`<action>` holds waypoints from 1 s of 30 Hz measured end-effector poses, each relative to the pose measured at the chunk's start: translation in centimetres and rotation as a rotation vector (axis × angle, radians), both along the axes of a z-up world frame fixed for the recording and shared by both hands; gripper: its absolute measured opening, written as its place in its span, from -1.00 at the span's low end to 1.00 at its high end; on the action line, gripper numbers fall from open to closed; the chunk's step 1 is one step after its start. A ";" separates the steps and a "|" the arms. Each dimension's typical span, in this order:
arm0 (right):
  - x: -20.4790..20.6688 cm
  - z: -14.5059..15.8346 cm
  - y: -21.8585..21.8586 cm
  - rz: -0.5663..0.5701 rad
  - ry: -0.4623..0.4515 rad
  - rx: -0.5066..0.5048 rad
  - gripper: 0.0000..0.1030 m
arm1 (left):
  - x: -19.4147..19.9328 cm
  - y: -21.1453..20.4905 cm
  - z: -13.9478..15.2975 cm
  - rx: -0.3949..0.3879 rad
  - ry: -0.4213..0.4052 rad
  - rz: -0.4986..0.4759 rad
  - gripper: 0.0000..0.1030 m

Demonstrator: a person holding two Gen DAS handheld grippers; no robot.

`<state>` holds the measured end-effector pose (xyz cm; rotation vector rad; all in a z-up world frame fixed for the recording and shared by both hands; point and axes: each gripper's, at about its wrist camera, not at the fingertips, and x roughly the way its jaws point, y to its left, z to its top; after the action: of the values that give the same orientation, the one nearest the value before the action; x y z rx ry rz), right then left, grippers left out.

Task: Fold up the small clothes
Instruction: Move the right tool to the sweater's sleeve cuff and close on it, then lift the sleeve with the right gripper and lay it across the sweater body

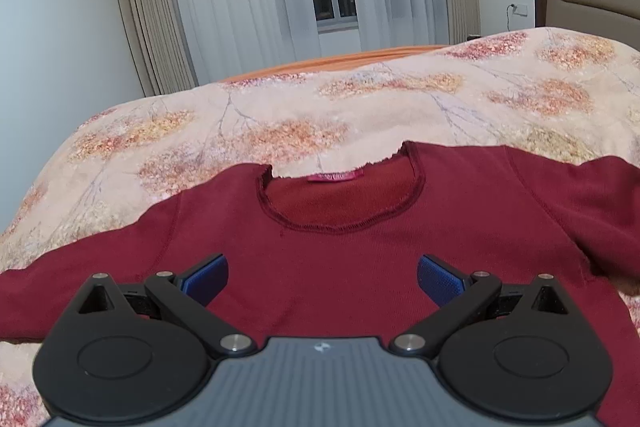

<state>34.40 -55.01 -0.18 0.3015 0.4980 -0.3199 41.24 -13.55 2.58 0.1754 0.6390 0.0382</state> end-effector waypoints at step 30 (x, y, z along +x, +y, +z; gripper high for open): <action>0.5 7.7 -1.9 -0.098 -0.197 0.033 -0.88 | -1.5 6.4 2.6 -0.257 0.027 -0.011 0.99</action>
<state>34.90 -56.87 7.56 0.3860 0.2956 -0.3731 39.73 -7.15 5.23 -0.0686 0.6633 -0.0569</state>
